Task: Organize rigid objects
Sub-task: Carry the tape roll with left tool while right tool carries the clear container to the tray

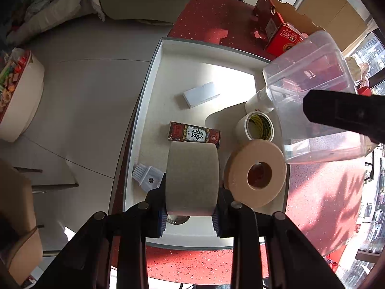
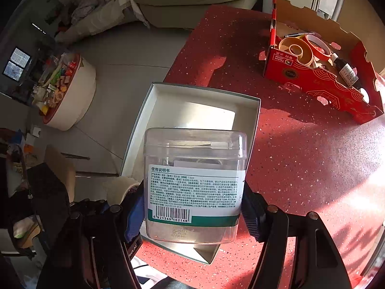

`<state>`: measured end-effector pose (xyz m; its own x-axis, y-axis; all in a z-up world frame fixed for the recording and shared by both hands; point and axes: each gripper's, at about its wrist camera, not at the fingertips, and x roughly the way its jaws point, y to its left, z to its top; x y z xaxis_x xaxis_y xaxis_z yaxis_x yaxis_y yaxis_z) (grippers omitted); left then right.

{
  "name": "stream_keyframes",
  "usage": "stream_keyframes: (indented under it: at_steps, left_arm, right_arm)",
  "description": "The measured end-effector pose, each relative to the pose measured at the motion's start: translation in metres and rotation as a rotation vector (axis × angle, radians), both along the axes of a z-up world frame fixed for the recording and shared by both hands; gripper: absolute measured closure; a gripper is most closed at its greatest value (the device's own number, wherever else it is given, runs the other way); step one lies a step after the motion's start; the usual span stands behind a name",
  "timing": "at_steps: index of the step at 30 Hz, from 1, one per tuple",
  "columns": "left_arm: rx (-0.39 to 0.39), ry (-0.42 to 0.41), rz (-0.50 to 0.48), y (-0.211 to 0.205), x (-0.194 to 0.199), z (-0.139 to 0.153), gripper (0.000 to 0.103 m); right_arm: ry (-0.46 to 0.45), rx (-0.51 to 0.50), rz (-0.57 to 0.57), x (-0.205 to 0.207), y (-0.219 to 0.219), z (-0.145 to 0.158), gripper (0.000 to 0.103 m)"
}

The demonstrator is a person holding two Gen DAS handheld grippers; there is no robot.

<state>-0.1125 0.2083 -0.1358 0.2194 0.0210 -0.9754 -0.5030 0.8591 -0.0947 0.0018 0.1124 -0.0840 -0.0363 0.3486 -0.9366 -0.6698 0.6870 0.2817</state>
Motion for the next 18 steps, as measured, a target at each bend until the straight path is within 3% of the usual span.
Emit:
stream_keyframes:
  at_steps: [18]
  left_arm:
    - [-0.004, 0.027, 0.007, 0.009, 0.023, -0.015, 0.071]
  right_arm:
    - [-0.023, -0.031, 0.014, 0.033, 0.041, -0.020, 0.033]
